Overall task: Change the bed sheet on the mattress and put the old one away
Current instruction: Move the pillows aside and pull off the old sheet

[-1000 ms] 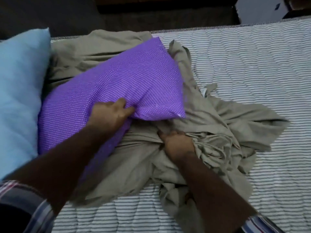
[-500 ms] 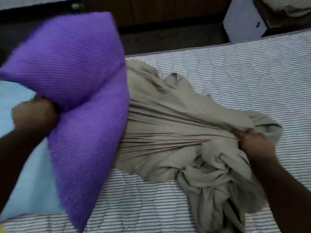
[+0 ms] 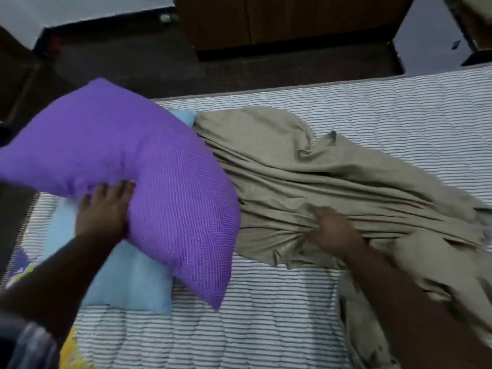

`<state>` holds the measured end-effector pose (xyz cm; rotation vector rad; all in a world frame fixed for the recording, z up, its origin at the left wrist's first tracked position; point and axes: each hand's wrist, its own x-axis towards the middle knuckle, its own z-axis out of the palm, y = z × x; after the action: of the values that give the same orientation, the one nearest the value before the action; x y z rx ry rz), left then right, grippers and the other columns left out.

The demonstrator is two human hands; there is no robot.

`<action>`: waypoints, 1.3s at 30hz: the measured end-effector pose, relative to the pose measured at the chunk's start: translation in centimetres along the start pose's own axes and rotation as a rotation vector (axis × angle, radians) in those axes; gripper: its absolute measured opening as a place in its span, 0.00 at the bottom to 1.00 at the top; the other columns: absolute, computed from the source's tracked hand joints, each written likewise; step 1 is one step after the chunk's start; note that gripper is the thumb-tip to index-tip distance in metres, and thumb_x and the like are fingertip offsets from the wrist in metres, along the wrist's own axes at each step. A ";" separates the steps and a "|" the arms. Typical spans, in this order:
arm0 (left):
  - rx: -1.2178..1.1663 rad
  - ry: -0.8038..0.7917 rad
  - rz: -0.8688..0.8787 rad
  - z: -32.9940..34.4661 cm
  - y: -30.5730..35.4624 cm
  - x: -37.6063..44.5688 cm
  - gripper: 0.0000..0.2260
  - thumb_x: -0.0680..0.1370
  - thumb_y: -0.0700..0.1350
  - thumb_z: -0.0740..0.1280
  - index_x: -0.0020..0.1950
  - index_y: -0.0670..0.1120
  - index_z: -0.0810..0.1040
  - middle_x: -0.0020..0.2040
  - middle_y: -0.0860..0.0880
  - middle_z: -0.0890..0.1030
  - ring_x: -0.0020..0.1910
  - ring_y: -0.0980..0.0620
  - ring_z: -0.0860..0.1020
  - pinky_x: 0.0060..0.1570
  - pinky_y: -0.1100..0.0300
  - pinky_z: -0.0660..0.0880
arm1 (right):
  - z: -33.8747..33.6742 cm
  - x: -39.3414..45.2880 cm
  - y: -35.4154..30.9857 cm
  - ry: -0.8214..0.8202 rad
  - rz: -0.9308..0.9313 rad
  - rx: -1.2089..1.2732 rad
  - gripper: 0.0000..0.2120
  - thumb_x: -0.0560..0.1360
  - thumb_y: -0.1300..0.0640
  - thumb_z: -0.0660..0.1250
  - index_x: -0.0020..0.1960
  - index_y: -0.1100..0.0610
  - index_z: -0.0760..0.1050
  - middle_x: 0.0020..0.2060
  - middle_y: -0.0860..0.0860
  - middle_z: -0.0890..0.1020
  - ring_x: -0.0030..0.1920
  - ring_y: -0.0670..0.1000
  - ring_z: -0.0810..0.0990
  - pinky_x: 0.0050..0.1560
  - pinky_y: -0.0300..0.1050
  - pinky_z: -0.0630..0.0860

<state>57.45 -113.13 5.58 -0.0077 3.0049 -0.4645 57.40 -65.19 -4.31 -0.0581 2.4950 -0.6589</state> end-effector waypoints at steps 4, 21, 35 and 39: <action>0.123 -0.387 -0.110 2.1 -1.2 -2.6 0.27 0.78 0.49 0.60 0.78 0.46 0.64 0.77 0.44 0.66 0.70 0.36 0.70 0.62 0.38 0.72 | 8.1 0.5 -0.9 -0.202 -0.068 0.038 0.36 0.68 0.44 0.70 0.75 0.42 0.67 0.67 0.60 0.76 0.69 0.60 0.73 0.69 0.48 0.70; -0.260 -0.341 0.207 -2.9 10.4 -8.0 0.28 0.80 0.59 0.60 0.79 0.54 0.61 0.78 0.51 0.65 0.79 0.42 0.57 0.76 0.34 0.47 | 4.1 -10.5 -6.6 0.453 0.212 0.254 0.11 0.82 0.57 0.60 0.51 0.64 0.76 0.51 0.65 0.81 0.54 0.64 0.79 0.51 0.52 0.69; -0.497 -0.469 0.313 -12.3 9.0 -9.8 0.35 0.78 0.59 0.66 0.81 0.51 0.58 0.79 0.47 0.64 0.75 0.42 0.65 0.74 0.44 0.63 | -15.1 -25.3 -18.5 0.970 -0.123 0.499 0.05 0.78 0.57 0.64 0.52 0.52 0.78 0.49 0.50 0.81 0.51 0.52 0.78 0.55 0.50 0.75; -0.952 -0.181 0.483 -22.6 13.0 -10.2 0.31 0.79 0.48 0.70 0.80 0.45 0.62 0.77 0.45 0.68 0.75 0.46 0.67 0.68 0.61 0.63 | -14.5 -26.1 -20.9 0.817 -0.159 0.547 0.04 0.77 0.53 0.64 0.46 0.50 0.78 0.41 0.47 0.81 0.45 0.50 0.79 0.52 0.53 0.76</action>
<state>65.49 -93.71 24.15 0.5384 2.6001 0.9372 69.83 -72.54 29.17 0.2713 2.9545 -1.6812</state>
